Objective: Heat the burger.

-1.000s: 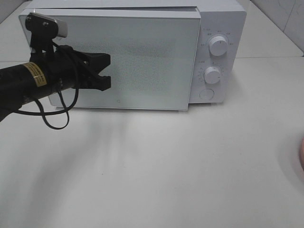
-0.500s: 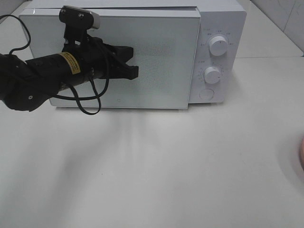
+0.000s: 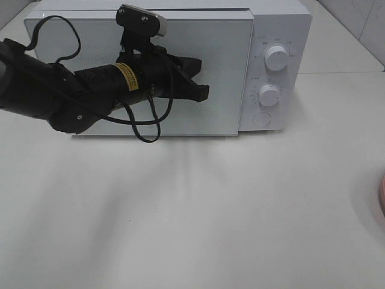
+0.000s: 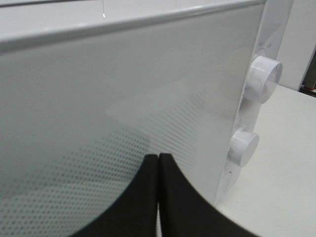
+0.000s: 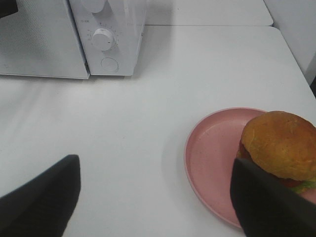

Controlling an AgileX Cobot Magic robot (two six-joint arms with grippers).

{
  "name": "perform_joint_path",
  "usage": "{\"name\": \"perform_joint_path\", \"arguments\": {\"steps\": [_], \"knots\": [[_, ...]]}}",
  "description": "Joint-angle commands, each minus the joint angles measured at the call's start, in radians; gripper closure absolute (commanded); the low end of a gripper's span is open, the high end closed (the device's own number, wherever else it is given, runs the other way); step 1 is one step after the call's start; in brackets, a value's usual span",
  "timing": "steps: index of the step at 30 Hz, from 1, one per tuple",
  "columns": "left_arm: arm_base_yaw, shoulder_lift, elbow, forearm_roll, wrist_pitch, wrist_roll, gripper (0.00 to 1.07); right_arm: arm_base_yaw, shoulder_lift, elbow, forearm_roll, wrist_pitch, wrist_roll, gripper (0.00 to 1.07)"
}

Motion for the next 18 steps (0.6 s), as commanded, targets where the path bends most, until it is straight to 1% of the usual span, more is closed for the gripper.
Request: {"name": "perform_joint_path", "arguments": {"steps": [1,3,4,5,7,12,17,18], "knots": [[0.002,0.029,-0.073,-0.105,0.017,-0.002,1.07,-0.004,-0.029,0.001,-0.005,0.001,0.007,0.31],[-0.001,0.035,-0.089,-0.107,0.028,-0.002,1.07,-0.004,-0.029,0.001,-0.005,0.001,0.007,0.31],[-0.009,0.046,-0.118,-0.110,0.059,-0.002,1.07,-0.004,-0.029,0.001,-0.005,0.001,0.007,0.31],[-0.009,0.046,-0.118,-0.110,0.059,-0.002,1.07,-0.004,-0.029,0.001,-0.005,0.001,0.007,0.31],[-0.014,0.061,-0.157,-0.110,0.086,-0.001,1.07,-0.004,-0.029,0.001,-0.005,0.001,0.007,0.31],[-0.014,0.081,-0.203,-0.125,0.110,-0.001,1.07,-0.004,-0.029,0.001,-0.005,0.001,0.007,0.31],[-0.022,0.083,-0.211,-0.131,0.123,-0.001,1.07,-0.004,-0.029,0.001,-0.005,0.001,0.007,0.31],[-0.035,0.076,-0.211,-0.129,0.144,-0.002,1.07,-0.004,-0.029,0.001,-0.005,0.001,0.007,0.31]]}}
